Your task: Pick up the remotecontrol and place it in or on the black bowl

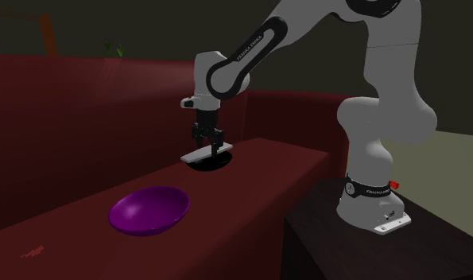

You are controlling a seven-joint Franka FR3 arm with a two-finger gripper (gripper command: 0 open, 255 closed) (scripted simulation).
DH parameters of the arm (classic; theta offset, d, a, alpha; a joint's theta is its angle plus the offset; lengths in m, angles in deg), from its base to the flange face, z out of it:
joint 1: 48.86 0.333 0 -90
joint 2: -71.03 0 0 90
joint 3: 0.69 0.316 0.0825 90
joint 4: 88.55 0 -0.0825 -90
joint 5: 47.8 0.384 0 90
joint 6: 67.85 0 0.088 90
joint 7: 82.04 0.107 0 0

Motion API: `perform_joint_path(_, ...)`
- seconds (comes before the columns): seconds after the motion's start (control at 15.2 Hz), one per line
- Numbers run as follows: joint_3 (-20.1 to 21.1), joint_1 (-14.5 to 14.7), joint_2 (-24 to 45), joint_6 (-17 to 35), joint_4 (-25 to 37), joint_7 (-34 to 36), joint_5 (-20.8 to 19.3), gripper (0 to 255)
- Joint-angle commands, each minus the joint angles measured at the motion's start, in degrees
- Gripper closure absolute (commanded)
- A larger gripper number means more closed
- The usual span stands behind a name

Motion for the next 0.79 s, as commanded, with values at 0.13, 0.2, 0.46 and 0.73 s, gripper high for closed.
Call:
perform_joint_path(0.13, 0.0, 0.0, 0.0, 0.0, 0.0, 0.0, 0.0, 0)
perform_joint_path(0.2, 0.0, 0.0, 0.0, 0.0, 0.0, 0.0, 0.0, 0)
perform_joint_path(0.46, -0.2, 0.3, -1.7, -1.8, 0.5, 1.1, -1.6, 0)
perform_joint_path(0.73, -0.1, 0.6, -6.1, -7.1, 2.4, 3.8, -5.4, 0)
